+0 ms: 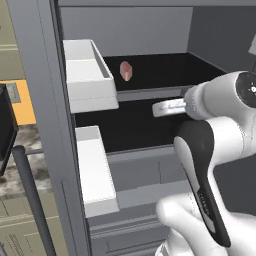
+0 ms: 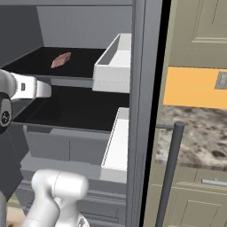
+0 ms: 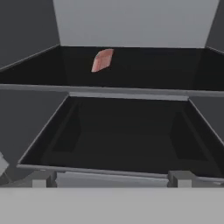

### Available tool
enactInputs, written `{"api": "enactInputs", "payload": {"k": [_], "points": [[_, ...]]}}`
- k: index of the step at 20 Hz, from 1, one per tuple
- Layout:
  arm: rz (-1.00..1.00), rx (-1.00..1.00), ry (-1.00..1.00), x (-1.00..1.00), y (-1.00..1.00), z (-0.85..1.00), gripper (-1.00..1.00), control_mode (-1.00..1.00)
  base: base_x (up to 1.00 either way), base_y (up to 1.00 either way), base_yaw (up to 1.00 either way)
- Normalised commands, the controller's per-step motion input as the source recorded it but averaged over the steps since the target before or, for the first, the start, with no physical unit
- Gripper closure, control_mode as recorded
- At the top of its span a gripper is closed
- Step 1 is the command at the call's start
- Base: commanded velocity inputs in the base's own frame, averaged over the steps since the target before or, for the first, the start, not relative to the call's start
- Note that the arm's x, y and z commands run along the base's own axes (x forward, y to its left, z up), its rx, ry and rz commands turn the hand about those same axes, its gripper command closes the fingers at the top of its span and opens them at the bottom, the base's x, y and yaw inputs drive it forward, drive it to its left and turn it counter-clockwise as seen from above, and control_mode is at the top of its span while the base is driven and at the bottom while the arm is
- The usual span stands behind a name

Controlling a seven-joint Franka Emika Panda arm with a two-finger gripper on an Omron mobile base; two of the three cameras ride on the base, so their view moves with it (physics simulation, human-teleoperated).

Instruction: Gather the carrot and squash from the fridge and place them on a tray on the dining counter. Then gather the steak and fish from the fridge and place them on the other tray.

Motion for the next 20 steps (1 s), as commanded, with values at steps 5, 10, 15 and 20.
{"api": "enactInputs", "payload": {"k": [5,10,15,20], "points": [[-0.02,0.06,-0.01,0.05,0.06,0.62,-1.0,-1.0,0.0,0.0,0.0],[-0.02,0.07,0.0,0.46,0.17,0.32,-1.0,-1.0,0.0,0.0,0.0],[-0.04,0.01,0.0,0.65,0.08,0.0,-1.0,-1.0,0.0,0.0,0.0],[-0.03,0.0,0.03,0.62,0.1,-0.04,-1.0,-1.0,0.0,0.0,0.0]]}}
